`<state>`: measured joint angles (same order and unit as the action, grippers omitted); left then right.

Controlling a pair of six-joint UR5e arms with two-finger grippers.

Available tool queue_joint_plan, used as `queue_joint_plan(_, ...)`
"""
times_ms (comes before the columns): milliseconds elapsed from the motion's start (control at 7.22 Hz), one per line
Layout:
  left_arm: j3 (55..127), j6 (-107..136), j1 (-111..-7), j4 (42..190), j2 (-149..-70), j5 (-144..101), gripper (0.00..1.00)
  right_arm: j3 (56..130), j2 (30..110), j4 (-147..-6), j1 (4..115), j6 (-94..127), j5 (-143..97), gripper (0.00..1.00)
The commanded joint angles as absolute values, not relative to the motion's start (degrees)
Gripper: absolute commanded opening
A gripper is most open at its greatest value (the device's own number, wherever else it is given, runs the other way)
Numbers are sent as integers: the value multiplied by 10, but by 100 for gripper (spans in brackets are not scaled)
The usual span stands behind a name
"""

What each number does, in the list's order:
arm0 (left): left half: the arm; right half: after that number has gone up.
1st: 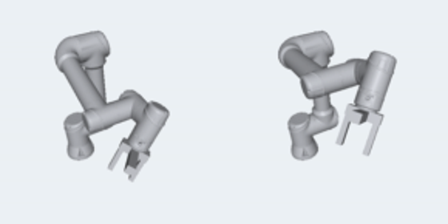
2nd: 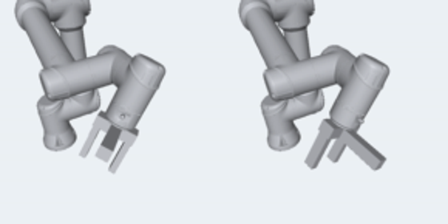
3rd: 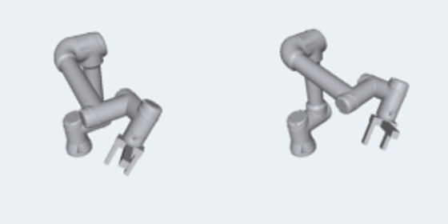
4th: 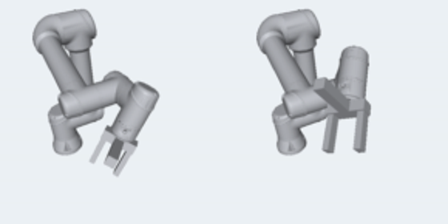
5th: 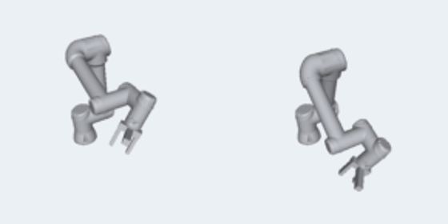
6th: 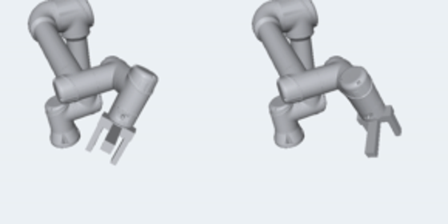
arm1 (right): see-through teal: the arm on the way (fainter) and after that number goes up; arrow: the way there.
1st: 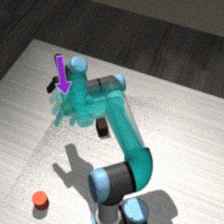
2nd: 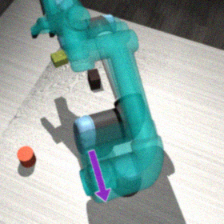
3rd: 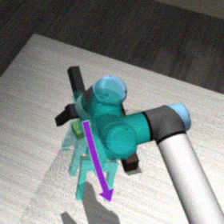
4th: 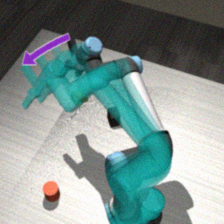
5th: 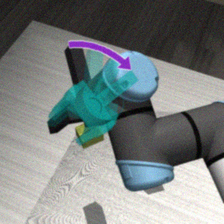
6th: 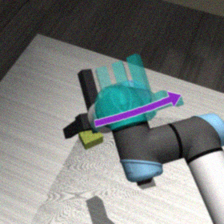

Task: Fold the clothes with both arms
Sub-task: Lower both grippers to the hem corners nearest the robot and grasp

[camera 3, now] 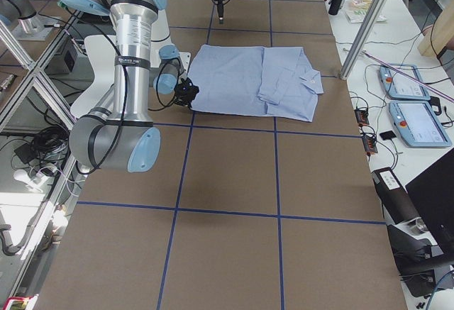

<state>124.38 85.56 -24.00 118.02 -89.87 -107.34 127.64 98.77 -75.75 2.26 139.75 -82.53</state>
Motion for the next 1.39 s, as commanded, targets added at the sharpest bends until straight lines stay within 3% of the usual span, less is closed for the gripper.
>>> queue_joint_plan(0,1231,930,-177,1180,-901,-1068,90,1277,990,-757,22,1397,-825,0)
queue_joint_plan(416,1202,978,-125,1181,-930,-1068,85,1282,990,-758,23,1397,-825,0)
queue_joint_plan(832,1174,977,-124,1182,-948,-1069,75,1282,991,-758,23,1397,-825,0)
queue_joint_plan(1247,1151,973,-122,1182,-953,-1069,71,1283,991,-758,24,1397,-825,0)
